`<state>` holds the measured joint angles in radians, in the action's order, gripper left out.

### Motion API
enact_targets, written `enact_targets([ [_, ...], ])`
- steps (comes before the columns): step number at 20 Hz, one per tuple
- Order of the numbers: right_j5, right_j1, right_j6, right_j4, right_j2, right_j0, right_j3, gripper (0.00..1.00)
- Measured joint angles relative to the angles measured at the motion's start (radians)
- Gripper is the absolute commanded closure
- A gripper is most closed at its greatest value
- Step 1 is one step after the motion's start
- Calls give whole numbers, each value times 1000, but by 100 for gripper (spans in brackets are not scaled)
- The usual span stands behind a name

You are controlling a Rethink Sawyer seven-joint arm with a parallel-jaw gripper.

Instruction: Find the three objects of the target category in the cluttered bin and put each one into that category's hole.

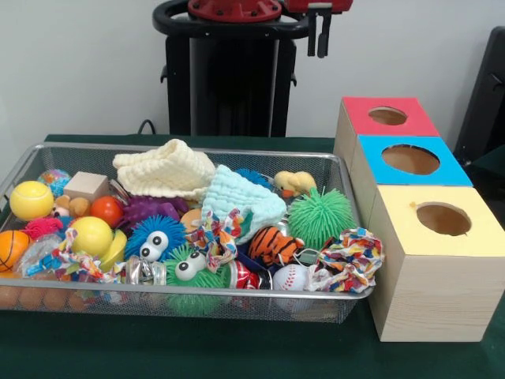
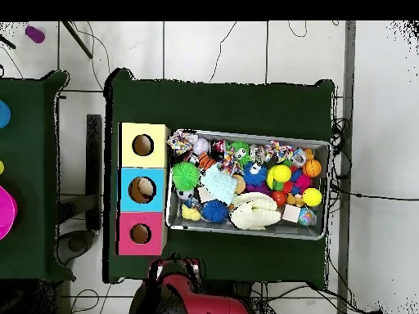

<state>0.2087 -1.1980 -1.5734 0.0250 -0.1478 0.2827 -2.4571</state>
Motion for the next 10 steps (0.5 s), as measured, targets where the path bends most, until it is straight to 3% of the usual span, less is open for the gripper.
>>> enact_targets([
  [10,0,0,0,23,-1,-2,0,100],
])
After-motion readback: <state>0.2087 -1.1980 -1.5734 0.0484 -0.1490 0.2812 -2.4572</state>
